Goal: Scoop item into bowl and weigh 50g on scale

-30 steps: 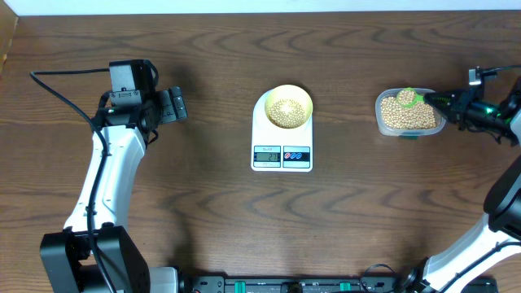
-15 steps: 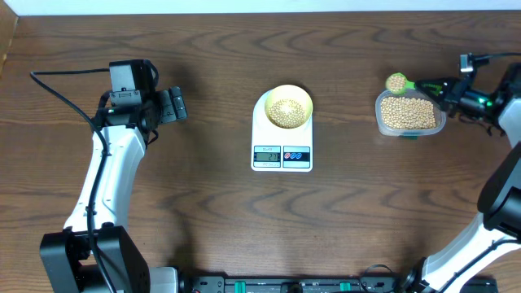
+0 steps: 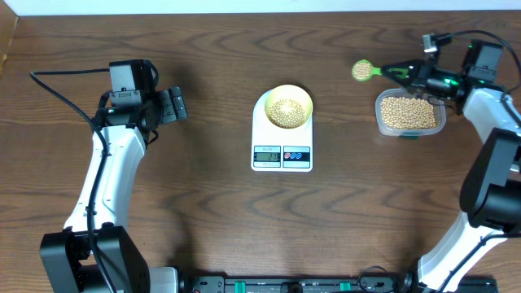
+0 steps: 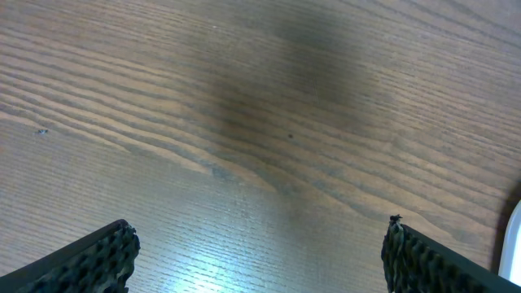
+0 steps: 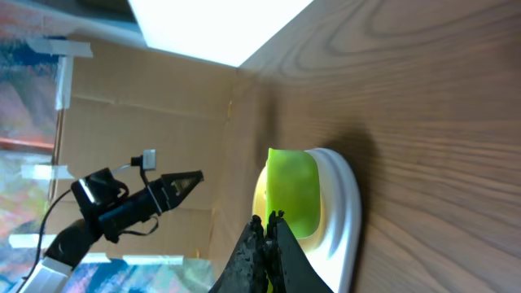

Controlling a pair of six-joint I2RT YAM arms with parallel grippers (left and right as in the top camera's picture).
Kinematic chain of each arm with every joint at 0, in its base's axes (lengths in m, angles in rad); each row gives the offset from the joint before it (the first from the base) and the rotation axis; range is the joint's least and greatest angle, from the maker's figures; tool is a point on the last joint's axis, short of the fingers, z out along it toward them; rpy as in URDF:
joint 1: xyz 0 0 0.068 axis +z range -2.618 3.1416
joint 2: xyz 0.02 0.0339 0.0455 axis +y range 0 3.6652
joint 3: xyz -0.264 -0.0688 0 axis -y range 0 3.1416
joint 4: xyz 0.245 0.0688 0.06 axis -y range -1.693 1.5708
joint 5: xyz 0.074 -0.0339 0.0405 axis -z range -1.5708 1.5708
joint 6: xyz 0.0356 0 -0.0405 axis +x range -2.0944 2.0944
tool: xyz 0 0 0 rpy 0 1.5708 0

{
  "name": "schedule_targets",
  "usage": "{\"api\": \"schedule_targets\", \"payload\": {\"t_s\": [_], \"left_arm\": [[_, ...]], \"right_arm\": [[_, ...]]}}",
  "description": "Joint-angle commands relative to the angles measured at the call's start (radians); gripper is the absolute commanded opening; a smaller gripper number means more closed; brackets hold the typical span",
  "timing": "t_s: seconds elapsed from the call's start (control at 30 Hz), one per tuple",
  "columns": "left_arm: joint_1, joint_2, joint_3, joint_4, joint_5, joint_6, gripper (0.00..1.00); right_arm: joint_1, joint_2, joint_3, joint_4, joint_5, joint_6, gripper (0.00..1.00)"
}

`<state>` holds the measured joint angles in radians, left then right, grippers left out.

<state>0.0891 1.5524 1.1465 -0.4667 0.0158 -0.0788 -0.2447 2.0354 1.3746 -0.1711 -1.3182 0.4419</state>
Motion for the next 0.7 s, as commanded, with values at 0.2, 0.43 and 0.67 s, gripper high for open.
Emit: {"api": "schedule_targets", "payload": {"t_s": [0.2,0.43,0.67], "left_arm": [[0.0,0.014,0.001,-0.002,-0.017,-0.009,0.98],[0.0,0.014,0.001,-0.002,-0.017,-0.009,0.98],[0.0,0.014,0.001,-0.002,-0.017,-0.009,0.98]], "right_arm": [[0.131,0.005,-0.003,0.11,-0.018,0.117,0.01],[0.226,0.005,-0.003,0.127,0.011,0.137,0.01],[0.314,0.005,-0.003,0.13,0.045,0.125,0.01]]}}
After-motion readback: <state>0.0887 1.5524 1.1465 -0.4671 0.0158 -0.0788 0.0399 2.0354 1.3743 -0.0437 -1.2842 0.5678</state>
